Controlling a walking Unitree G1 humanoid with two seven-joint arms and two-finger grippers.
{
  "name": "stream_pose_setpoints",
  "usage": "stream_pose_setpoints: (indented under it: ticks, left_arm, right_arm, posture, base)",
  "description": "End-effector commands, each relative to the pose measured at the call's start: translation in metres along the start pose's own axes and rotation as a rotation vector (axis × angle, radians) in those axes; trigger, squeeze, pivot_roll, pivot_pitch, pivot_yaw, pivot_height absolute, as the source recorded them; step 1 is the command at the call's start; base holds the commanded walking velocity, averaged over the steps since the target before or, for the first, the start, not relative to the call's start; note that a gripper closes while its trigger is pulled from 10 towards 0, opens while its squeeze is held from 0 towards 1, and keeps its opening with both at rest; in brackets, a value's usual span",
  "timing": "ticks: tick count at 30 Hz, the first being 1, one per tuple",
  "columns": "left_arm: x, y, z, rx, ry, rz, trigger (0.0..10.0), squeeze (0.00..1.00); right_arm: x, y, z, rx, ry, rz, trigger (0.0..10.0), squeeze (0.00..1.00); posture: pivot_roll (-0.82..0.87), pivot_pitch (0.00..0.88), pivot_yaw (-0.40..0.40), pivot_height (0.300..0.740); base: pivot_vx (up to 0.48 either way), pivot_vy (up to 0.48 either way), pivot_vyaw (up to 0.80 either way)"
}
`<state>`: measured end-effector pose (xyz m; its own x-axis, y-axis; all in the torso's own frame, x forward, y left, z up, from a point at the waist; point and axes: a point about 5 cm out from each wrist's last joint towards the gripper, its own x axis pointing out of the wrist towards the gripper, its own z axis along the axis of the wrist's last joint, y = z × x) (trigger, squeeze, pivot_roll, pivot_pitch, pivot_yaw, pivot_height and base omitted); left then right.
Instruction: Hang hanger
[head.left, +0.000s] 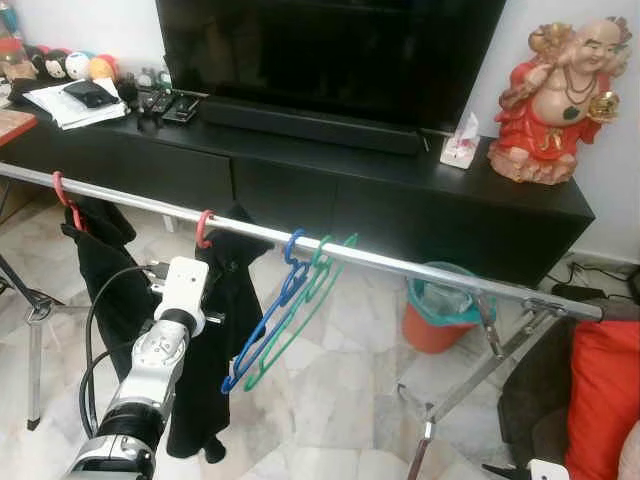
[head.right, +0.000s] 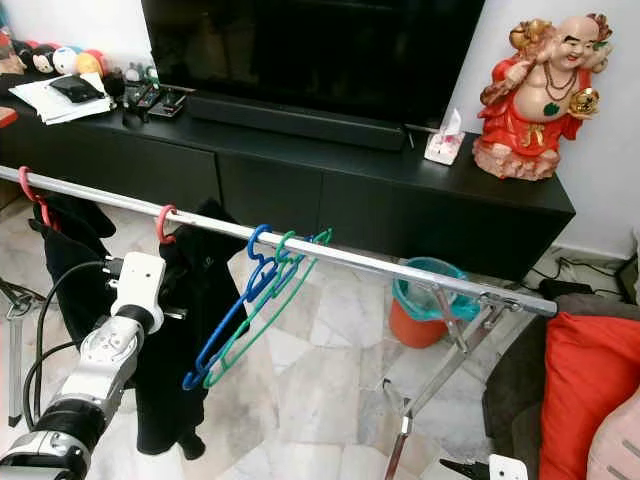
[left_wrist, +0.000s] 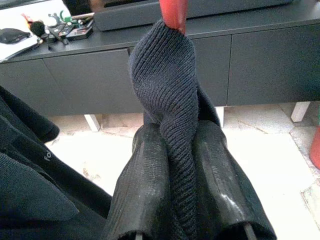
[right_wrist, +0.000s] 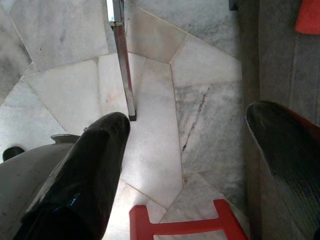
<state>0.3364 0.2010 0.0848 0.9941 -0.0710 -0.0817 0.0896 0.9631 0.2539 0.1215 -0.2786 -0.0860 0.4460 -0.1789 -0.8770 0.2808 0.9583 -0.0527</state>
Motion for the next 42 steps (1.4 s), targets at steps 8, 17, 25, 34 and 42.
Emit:
stream_pose_setpoints:
  ticks: [8, 17, 25, 34, 42]
  left_arm:
    - [0.016, -0.013, 0.014, 0.002, -0.013, -0.032, 10.0, 0.00]
    - [0.021, -0.028, 0.008, 0.010, 0.066, -0.069, 10.0, 0.00]
    - [0.018, -0.027, 0.002, 0.022, 0.083, -0.072, 10.0, 0.00]
    - [0.010, -0.021, -0.007, 0.013, 0.074, -0.053, 10.0, 0.00]
    - [0.003, -0.021, -0.012, 0.001, 0.054, -0.061, 10.0, 0.94]
  right_arm:
    - [-0.001, -0.006, 0.003, -0.003, -0.007, -0.017, 10.0, 0.00]
    - [-0.001, -0.005, 0.003, -0.005, -0.005, -0.013, 10.0, 0.00]
    - [-0.001, -0.005, 0.003, -0.003, -0.005, -0.014, 10.0, 0.00]
    - [-0.001, -0.006, 0.003, -0.010, -0.003, -0.013, 10.0, 0.00]
    - [-0.001, -0.006, 0.003, -0.013, -0.003, -0.016, 10.0, 0.00]
  posture:
    - [-0.02, 0.000, -0.091, 0.740]
    - [-0.02, 0.000, -0.090, 0.740]
    - [-0.02, 0.000, -0.090, 0.740]
    - [-0.01, 0.000, -0.094, 0.740]
    - [-0.01, 0.000, -0.096, 0.740]
  base:
    - [0.000, 0.000, 0.00]
    - [0.000, 0.000, 0.00]
    - [0.000, 0.000, 0.00]
    - [0.000, 0.000, 0.00]
    - [0.000, 0.000, 0.00]
